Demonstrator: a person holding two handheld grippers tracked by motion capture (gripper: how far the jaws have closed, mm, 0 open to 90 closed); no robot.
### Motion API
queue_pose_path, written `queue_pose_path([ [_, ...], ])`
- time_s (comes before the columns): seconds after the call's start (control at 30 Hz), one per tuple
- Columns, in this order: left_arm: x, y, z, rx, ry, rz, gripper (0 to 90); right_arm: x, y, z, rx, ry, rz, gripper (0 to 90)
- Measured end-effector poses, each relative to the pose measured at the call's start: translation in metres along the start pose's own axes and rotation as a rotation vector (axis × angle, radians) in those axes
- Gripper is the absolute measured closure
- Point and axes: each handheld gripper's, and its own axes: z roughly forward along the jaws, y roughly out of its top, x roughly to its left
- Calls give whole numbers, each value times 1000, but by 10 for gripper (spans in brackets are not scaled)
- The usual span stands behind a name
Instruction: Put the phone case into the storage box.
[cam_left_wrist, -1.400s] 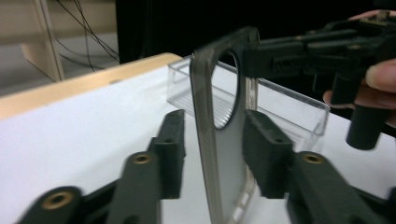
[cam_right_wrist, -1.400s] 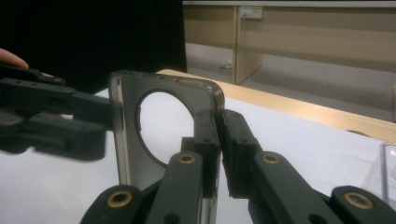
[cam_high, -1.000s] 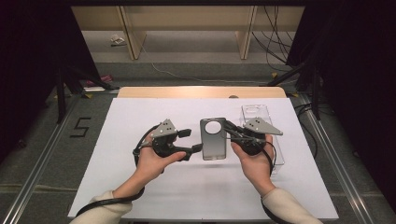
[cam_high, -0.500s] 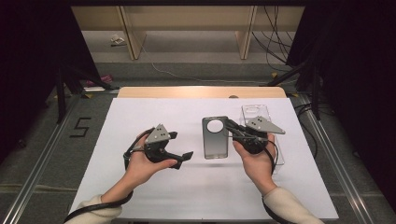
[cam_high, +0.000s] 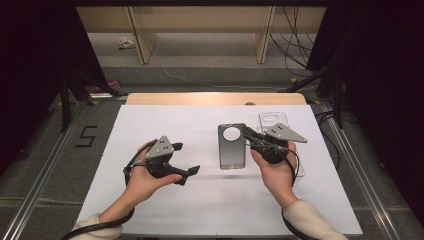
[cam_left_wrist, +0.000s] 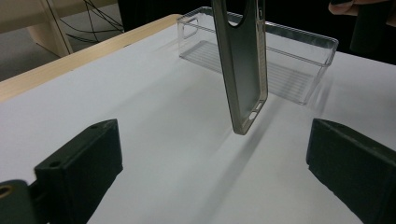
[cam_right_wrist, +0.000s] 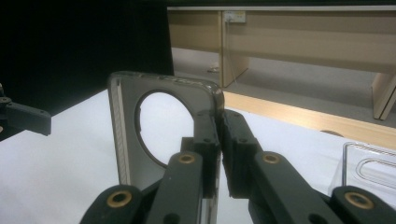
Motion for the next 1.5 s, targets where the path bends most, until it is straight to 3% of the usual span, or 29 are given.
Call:
queue_pose_path([
  [1.07, 7, -20, -29, -8, 49, -6, 15, -9, 8, -6, -17, -15, 19, 855],
  [1.5, 10, -26, -32, -2, 64, -5, 14, -12, 11, -9, -24, -18, 26, 855],
])
